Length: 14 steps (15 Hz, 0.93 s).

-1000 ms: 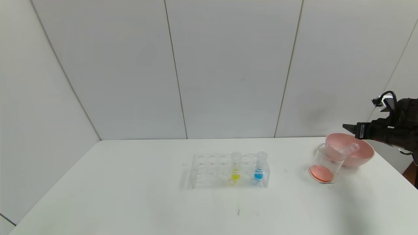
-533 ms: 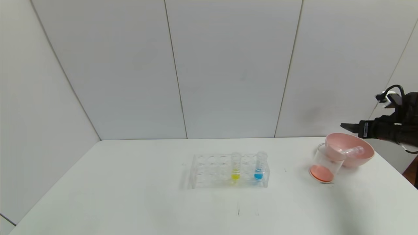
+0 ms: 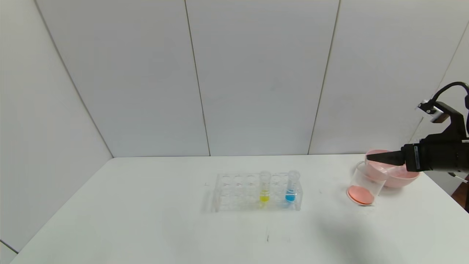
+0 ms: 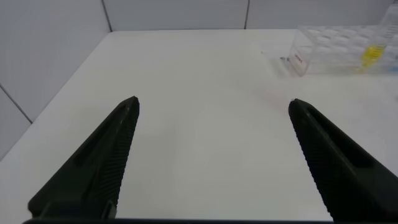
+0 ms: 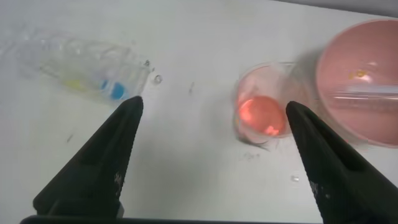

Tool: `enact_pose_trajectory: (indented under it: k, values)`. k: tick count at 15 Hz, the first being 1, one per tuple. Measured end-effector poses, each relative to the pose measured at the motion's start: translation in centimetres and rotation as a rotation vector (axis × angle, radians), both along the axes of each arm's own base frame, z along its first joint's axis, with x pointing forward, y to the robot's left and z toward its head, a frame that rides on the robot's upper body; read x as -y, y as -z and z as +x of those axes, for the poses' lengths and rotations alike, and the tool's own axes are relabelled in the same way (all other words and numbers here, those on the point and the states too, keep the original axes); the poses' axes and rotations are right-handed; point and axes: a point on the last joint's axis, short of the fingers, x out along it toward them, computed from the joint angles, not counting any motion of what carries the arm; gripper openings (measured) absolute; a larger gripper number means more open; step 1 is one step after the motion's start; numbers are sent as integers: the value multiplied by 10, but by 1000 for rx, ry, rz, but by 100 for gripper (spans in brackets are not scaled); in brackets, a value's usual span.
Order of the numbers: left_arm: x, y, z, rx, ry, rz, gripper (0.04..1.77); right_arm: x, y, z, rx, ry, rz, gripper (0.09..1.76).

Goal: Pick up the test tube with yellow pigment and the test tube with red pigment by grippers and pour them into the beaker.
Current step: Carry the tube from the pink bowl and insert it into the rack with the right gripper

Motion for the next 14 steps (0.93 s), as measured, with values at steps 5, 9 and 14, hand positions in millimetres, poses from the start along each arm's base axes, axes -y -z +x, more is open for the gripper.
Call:
enact_pose_trajectory:
  k: [5,9,14]
  values:
    - [0,0,0,0,0,0,172,-49,-10,-39,-17,-78,34,168]
    - [0,0,0,0,0,0,172,-91,-14,-66,-14,-15,39,169]
    - [0,0,0,0,0,0,172,-148,-11,-94,16,21,23,170]
